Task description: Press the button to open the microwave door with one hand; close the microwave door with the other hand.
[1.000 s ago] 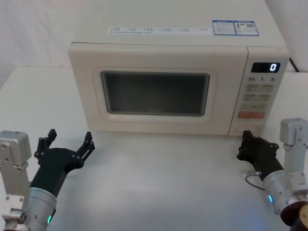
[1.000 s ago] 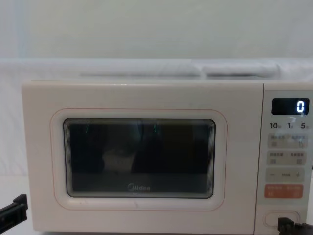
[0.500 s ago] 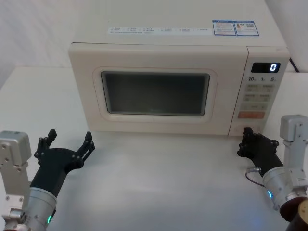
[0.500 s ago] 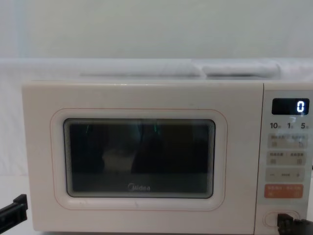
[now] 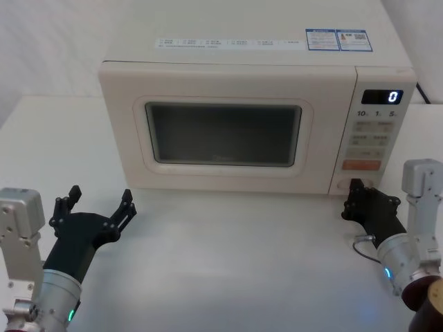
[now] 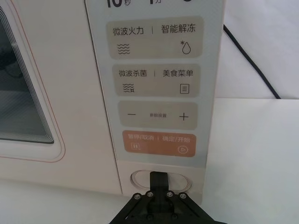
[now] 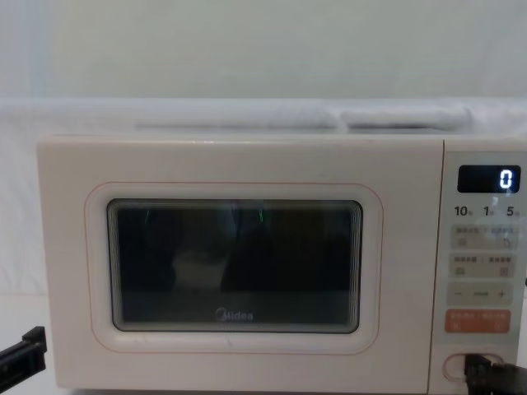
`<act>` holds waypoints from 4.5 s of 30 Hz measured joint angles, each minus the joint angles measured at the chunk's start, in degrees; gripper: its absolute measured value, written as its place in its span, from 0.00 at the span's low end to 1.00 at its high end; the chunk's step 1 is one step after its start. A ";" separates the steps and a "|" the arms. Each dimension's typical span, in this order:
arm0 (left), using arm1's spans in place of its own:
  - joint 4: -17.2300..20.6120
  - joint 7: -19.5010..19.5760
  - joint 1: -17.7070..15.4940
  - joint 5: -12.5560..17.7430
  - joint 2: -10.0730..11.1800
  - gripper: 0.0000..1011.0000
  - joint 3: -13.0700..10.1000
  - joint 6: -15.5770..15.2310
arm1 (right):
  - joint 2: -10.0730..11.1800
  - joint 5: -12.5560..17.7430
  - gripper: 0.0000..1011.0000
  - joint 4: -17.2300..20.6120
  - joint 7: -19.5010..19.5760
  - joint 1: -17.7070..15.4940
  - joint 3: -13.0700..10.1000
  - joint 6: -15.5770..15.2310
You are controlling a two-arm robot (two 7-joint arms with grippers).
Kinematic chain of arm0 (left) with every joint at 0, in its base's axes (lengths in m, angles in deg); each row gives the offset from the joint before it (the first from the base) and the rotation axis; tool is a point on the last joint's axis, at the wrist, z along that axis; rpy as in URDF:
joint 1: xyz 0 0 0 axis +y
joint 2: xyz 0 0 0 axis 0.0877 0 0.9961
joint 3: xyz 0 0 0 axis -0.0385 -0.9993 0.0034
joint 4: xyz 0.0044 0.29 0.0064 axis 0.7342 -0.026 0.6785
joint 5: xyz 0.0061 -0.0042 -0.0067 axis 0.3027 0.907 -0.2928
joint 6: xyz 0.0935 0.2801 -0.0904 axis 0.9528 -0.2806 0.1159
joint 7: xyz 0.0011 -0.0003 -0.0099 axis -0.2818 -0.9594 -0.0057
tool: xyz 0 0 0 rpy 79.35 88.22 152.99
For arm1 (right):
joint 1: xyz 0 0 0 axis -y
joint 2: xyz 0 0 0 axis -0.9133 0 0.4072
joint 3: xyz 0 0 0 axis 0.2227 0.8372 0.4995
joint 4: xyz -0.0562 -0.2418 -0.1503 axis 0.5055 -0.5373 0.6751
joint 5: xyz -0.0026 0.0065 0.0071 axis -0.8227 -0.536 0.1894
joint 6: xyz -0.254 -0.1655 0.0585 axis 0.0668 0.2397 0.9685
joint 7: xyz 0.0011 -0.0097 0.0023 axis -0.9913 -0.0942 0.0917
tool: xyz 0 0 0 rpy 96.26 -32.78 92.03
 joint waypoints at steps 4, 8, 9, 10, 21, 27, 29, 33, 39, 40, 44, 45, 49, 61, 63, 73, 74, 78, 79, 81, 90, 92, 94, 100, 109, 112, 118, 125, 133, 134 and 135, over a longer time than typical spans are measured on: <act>0.00 0.00 0.00 0.00 0.00 0.99 0.00 0.00 | -0.05 0.06 0.00 -0.30 -0.04 0.28 -0.01 -0.05; 0.00 0.00 0.00 0.00 0.00 0.99 0.00 0.00 | -0.10 0.09 0.00 -0.66 -0.06 0.57 0.00 -0.03; 0.00 0.00 0.00 0.00 0.00 0.99 0.00 0.00 | -0.13 0.08 0.00 -0.80 -0.06 0.71 0.02 -0.02; 0.00 0.00 0.00 0.00 0.00 0.99 0.00 0.00 | -0.14 0.09 0.00 -0.87 -0.06 0.76 0.02 0.00; 0.00 0.00 0.00 0.00 0.00 0.99 0.00 0.00 | -0.54 0.11 0.00 -2.61 0.11 2.27 0.02 0.25; 0.00 0.00 0.00 0.00 0.00 0.99 0.00 0.00 | -0.62 0.23 0.00 -2.90 0.17 2.68 -0.10 0.30; 0.00 0.00 0.00 0.00 0.00 0.99 0.00 0.00 | -0.62 0.23 0.00 -2.95 0.18 2.72 -0.13 0.29; 0.00 0.00 0.00 0.00 0.00 0.99 0.00 0.00 | -0.60 0.26 0.00 -2.95 0.18 2.74 -0.18 0.29; 0.00 0.00 0.00 0.00 0.00 0.99 0.00 0.00 | -0.40 0.40 0.00 -2.05 0.16 2.09 -0.33 0.30; 0.00 0.00 0.00 0.00 0.00 0.99 0.00 0.00 | -0.35 0.40 0.00 -1.85 0.15 1.93 -0.34 0.30; 0.00 0.00 0.00 0.00 0.00 0.99 0.00 0.00 | 0.05 0.30 0.00 -0.40 0.07 0.67 -0.27 0.32; 0.00 0.00 0.00 0.00 0.00 0.99 0.00 0.00 | 0.23 0.15 0.00 0.26 0.08 0.11 -0.20 0.36; 0.00 0.00 0.00 0.00 0.00 0.99 0.00 0.00 | 0.56 -0.15 0.00 2.23 0.04 -1.53 -0.03 0.64; 0.00 -0.01 0.00 0.00 0.00 0.99 -0.01 0.00 | 1.84 -0.33 0.00 9.78 -0.73 -7.70 0.31 1.21; 0.00 0.00 0.00 0.00 0.00 0.99 0.00 0.00 | 2.13 -0.37 0.00 10.49 -0.88 -8.37 0.33 1.41; 0.00 0.00 0.00 0.00 0.00 0.99 0.00 0.00 | 4.30 0.73 0.00 13.84 -2.88 -11.38 -0.26 2.66; 0.00 0.01 0.00 0.00 0.00 0.99 0.00 0.00 | 4.81 1.17 0.00 14.22 -3.57 -11.74 -0.40 3.19; 0.00 0.01 0.00 0.00 0.00 0.99 0.00 0.00 | 6.72 2.52 0.00 14.87 -6.20 -12.34 -0.49 4.64; 0.00 0.00 0.00 0.00 0.00 0.99 0.00 0.00 | 7.17 2.83 0.00 14.98 -6.67 -12.42 -0.48 4.82; 0.00 0.00 0.00 0.00 0.00 0.99 0.00 0.00 | 8.06 3.36 0.00 15.13 -7.75 -12.47 -0.44 5.15; 0.00 0.00 0.00 0.00 0.00 0.99 0.00 0.00 | 12.71 5.97 0.00 14.46 -11.70 -11.79 -0.23 5.40; 0.00 0.00 0.00 0.00 0.00 0.99 0.00 0.00 | 13.33 6.60 0.00 14.16 -12.39 -11.65 -0.21 5.55; 0.00 0.00 0.00 0.00 0.00 0.99 0.00 0.00 | 14.29 7.46 0.00 13.78 -13.44 -11.50 -0.06 5.76; 0.00 0.00 0.00 0.00 0.00 0.99 0.00 0.00 | 16.44 8.77 0.08 12.82 -15.15 -10.97 0.78 5.91; 0.00 0.00 0.00 0.00 0.00 0.99 0.00 0.00 | 17.39 9.16 0.32 11.75 -14.49 -10.53 1.63 5.91; 0.00 0.00 0.00 0.00 0.00 0.99 0.00 0.00 | 17.44 9.18 0.39 11.52 -14.20 -10.45 1.81 5.91; 0.00 0.00 0.00 0.00 0.00 0.99 0.00 0.00 | 17.44 9.18 0.59 11.53 -14.20 -10.45 1.78 5.88; 0.00 0.00 0.00 0.00 0.00 0.99 0.00 0.00 | 17.44 9.18 0.83 11.57 -14.20 -10.48 1.73 5.86; 0.00 0.00 0.00 0.00 0.00 0.99 0.00 0.00 | 17.44 9.18 0.99 11.60 -14.20 -10.51 1.68 5.82; 0.00 0.00 0.00 0.00 0.00 0.99 0.00 0.00 | 17.44 9.18 0.99 11.62 -14.20 -10.51 1.68 5.81; 0.00 0.00 0.00 0.00 0.00 0.99 0.00 0.00 | 17.44 9.18 0.99 11.62 -14.20 -10.51 1.67 5.81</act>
